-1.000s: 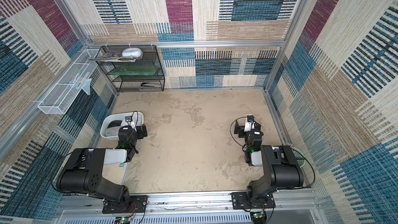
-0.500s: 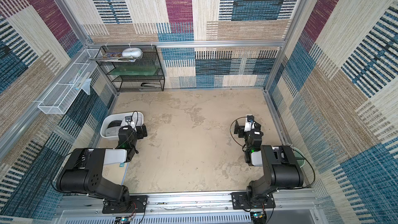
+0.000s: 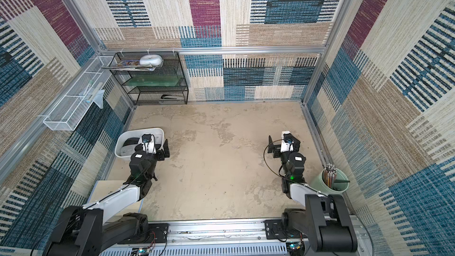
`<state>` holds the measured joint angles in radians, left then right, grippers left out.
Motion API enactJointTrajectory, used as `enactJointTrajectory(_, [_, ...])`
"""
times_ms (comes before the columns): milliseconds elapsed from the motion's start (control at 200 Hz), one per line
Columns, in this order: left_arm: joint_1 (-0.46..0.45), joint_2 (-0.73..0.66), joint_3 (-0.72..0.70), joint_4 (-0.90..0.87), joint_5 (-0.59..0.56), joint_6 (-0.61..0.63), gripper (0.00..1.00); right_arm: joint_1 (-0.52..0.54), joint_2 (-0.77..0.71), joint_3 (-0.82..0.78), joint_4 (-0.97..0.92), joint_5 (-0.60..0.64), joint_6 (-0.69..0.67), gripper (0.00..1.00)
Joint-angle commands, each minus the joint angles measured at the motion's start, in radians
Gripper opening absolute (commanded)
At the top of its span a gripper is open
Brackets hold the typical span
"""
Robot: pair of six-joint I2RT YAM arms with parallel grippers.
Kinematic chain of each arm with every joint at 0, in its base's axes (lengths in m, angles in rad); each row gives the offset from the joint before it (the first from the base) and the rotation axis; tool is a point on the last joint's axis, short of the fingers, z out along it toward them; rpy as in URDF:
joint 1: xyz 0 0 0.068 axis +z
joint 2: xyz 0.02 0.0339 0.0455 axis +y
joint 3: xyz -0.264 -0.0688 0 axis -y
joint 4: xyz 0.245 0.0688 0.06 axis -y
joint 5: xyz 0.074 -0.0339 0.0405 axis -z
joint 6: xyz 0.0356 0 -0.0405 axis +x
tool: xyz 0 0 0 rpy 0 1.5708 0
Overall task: Take out the mouse from the storage box
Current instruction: Move the storage box to the center of the board.
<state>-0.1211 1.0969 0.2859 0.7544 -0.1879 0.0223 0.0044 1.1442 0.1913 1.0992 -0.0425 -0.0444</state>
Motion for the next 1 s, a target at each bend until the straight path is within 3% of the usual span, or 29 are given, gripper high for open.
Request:
enactJointTrajectory(0, [-0.006, -0.098, 0.034, -0.116, -0.019, -0.117, 0.99, 0.006, -0.112, 0.025, -0.141, 0.004, 0.125, 0.99])
enactJointTrajectory(100, [-0.006, -0.103, 0.144, -0.280, -0.119, -0.327, 0.99, 0.005, -0.181, 0.142, -0.429, 0.097, 0.476, 0.99])
enactJointTrajectory(180, [-0.002, -0.066, 0.283, -0.541, -0.203, -0.522, 0.99, 0.000, -0.175, 0.234, -0.654, 0.148, 0.695, 0.99])
enactJointTrajectory(270, [0.007, 0.004, 0.409, -0.717, -0.159, -0.565, 0.99, -0.006, -0.098, 0.273, -0.634, -0.045, 0.664, 0.99])
enactJointTrajectory(436, [0.010, 0.186, 0.593, -0.888, 0.001, -0.521, 0.99, 0.001, 0.084, 0.472, -0.869, -0.209, 0.571, 0.99])
enactJointTrajectory(641, [0.010, 0.389, 0.734, -1.013, 0.073, -0.509, 0.99, 0.041, 0.151, 0.488, -0.875, -0.193, 0.556, 1.00])
enactJointTrajectory(997, [0.027, 0.579, 0.823, -1.049, 0.169, -0.513, 0.95, 0.199, 0.190, 0.540, -0.954, -0.084, 0.484, 0.98])
